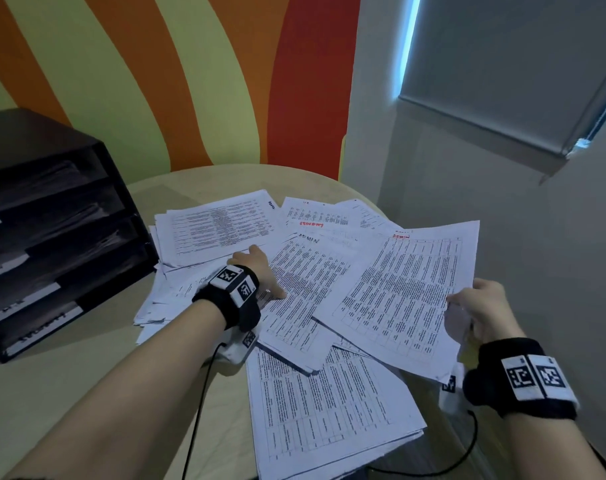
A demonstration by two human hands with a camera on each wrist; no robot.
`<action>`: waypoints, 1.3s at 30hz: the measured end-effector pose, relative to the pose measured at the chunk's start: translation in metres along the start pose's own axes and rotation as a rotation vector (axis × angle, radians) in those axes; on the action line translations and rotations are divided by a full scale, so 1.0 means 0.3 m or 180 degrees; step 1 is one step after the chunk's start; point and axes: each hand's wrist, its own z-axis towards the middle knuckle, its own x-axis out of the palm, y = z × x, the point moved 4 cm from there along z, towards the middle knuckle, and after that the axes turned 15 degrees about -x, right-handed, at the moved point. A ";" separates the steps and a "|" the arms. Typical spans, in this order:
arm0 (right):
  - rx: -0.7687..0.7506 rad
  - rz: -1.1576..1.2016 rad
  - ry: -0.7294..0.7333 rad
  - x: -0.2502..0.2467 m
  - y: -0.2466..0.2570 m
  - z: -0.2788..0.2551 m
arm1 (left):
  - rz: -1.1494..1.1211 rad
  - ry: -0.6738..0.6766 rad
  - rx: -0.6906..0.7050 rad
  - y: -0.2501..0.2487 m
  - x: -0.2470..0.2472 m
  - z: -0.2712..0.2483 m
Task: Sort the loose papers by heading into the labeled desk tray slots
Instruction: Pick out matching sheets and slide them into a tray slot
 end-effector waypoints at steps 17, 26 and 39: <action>0.0008 -0.0226 -0.0034 -0.018 -0.041 0.044 | -0.1935 0.0553 0.0097 -0.029 -0.035 -0.046; 0.0075 -0.0239 -0.0006 -0.020 -0.037 0.034 | -0.0471 -0.0217 0.0398 -0.055 0.003 -0.020; 0.0104 0.0021 0.0066 -0.007 0.016 -0.024 | -0.2035 -0.0145 0.1056 -0.036 -0.086 -0.036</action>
